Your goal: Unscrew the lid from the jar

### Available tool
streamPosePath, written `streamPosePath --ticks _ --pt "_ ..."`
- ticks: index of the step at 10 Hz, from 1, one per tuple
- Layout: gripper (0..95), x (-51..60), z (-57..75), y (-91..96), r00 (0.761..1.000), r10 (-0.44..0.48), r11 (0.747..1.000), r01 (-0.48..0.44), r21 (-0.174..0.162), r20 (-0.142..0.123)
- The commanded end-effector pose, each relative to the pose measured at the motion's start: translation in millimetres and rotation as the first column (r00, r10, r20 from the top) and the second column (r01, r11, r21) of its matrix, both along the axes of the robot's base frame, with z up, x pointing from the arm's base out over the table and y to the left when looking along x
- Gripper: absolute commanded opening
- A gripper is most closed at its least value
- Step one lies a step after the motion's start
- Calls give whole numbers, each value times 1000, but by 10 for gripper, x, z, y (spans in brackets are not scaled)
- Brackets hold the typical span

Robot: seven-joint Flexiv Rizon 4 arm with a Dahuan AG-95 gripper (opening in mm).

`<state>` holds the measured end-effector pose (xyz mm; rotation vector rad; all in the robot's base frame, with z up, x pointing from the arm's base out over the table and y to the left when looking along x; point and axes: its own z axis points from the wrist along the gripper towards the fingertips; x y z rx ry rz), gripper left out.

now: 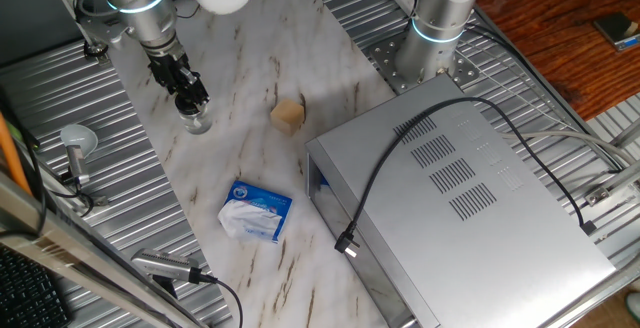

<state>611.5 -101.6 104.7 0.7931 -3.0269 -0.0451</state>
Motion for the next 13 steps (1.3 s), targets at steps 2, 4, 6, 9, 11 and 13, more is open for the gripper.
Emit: streamPosePath --ticks 2,4,6,9,11,13 --pt "760 -3 -4 -2 1000 -6 1000 6 -2 5" --pt "760 -3 -4 -2 1000 -5 1000 5 -2 6" --pt "760 -2 -9 -2 1000 -16 1000 16 -3 4" --pt "760 1 -29 -2 999 -48 999 48 -5 -5" --pt "760 -1 -34 -2 999 -48 999 48 -5 -5" --pt "760 -3 -37 -3 999 -46 999 46 -6 -6"
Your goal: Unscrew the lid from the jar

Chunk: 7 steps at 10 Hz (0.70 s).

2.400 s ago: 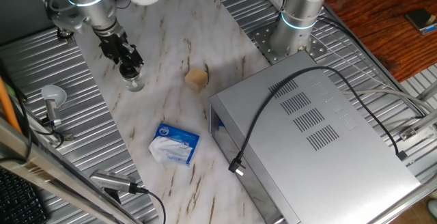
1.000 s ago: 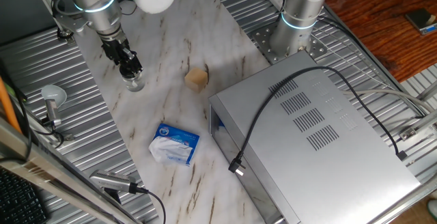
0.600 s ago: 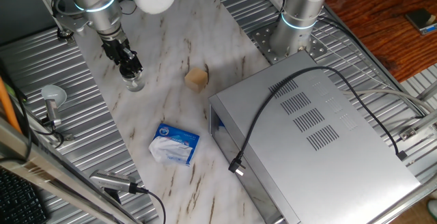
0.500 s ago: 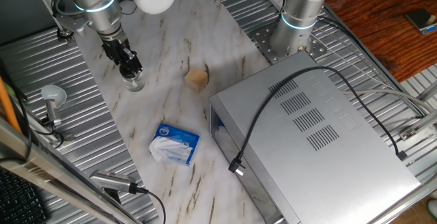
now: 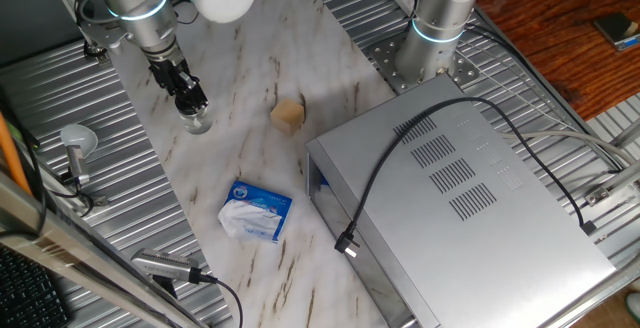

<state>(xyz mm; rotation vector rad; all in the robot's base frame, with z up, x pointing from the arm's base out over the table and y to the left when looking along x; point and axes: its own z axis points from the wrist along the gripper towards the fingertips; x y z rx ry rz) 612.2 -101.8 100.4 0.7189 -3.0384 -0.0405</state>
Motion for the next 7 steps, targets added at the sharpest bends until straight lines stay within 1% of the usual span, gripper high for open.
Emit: streamPosePath --ticks 1,2,7 --pt "760 -11 5 0 1000 0 1000 0 -2 0" --pt "570 -12 5 0 1000 0 1000 0 -3 -1" --pt "570 -11 -2 -1 1000 -1 1000 1 -4 1"
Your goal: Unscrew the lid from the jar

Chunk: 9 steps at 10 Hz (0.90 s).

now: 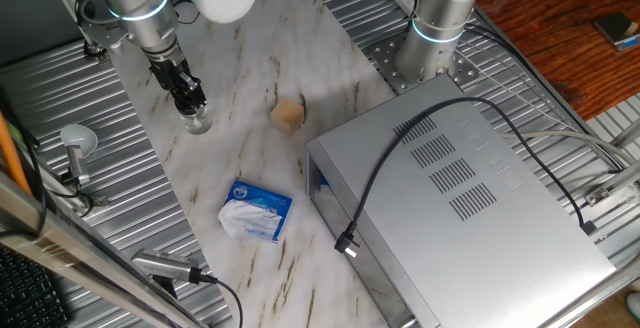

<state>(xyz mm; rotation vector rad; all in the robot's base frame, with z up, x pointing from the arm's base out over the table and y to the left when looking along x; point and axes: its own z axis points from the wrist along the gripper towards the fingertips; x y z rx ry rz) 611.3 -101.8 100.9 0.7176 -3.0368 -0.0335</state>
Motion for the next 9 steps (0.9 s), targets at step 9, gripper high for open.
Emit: streamPosePath --ticks 9 --pt "570 0 -7 -1 996 84 996 -84 -3 8"
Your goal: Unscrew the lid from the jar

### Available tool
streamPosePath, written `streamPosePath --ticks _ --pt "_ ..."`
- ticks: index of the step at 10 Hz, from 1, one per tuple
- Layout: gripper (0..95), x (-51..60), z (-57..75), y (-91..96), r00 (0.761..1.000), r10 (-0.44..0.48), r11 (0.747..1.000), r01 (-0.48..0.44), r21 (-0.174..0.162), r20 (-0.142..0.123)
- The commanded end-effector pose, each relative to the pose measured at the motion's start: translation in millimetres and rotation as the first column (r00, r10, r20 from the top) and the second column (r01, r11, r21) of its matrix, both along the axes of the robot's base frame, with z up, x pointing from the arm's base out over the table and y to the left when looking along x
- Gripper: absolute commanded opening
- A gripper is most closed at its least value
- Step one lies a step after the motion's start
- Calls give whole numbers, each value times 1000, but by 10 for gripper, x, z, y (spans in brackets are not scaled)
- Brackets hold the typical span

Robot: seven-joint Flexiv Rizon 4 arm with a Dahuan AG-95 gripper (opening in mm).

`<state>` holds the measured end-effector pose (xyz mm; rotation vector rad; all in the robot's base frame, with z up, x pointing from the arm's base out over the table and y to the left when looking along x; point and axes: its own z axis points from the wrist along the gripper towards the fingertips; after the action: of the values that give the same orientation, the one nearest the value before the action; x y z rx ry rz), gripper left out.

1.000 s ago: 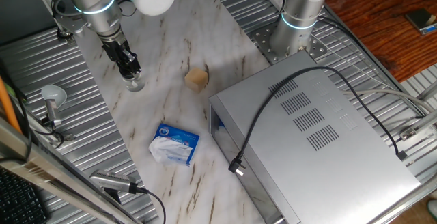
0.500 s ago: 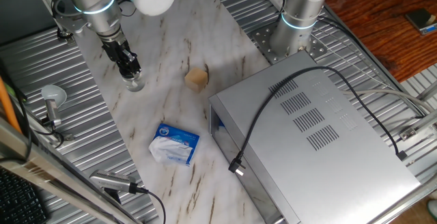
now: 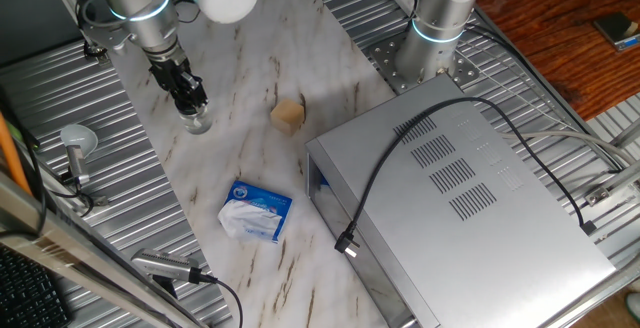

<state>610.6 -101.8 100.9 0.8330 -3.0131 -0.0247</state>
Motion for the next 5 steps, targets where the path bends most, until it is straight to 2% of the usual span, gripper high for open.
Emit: streamPosePath --ticks 1,5 --pt "570 7 -7 -1 1000 19 1000 -19 1 1" --pt "570 7 -9 -1 997 80 997 -80 2 7"
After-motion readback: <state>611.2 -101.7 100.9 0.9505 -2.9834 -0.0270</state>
